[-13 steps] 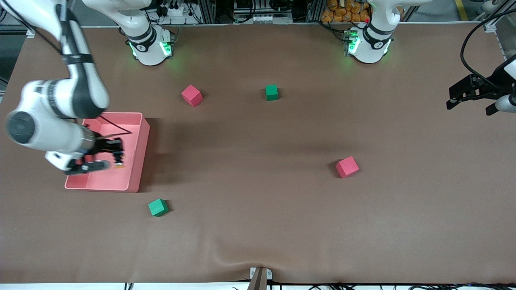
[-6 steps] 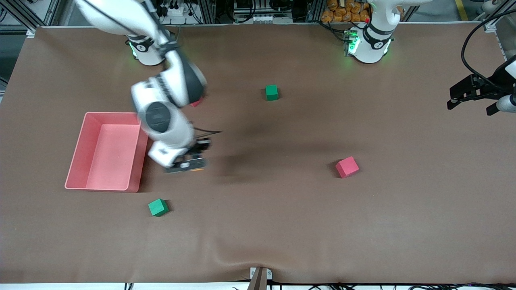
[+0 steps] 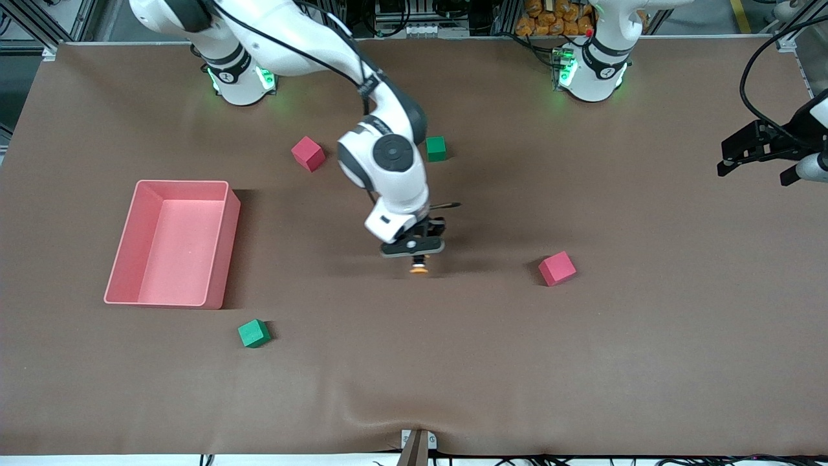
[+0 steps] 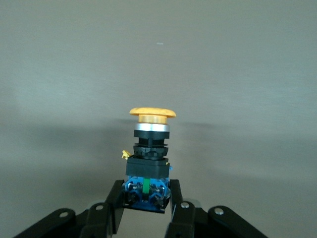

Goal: Place and upright button with both arms
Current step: 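Lift the button out of the tray and carry it to mid-table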

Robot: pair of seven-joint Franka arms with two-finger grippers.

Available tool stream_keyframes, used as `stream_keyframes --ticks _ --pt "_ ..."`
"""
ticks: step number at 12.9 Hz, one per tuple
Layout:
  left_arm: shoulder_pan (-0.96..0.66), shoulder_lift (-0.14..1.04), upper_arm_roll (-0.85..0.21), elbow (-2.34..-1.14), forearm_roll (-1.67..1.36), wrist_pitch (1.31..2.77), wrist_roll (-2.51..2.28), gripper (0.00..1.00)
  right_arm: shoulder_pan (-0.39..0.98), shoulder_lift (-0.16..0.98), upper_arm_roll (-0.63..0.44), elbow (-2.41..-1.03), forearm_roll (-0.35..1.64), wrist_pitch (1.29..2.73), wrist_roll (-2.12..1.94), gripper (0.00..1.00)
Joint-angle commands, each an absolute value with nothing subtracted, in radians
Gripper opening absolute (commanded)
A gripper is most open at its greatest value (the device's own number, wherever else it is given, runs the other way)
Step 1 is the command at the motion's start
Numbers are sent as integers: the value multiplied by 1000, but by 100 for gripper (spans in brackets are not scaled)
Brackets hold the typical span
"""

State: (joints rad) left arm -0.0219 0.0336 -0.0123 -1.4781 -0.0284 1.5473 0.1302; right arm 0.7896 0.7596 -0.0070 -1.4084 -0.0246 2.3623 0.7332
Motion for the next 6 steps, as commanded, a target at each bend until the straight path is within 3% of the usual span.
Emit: stream_keyframes --ticks 1,3,6 --pt "-15 41 -17 -1473 -29 1543 155 100 810 816 -18 -1326 -48 2384 767 11" --pt "-14 44 -18 -1473 -31 1543 156 100 845 869 -21 -1273 -51 2384 791 16" --pt "-14 49 -18 -1473 -32 1543 156 100 877 908 -38 -1262 -118 2385 798 30"
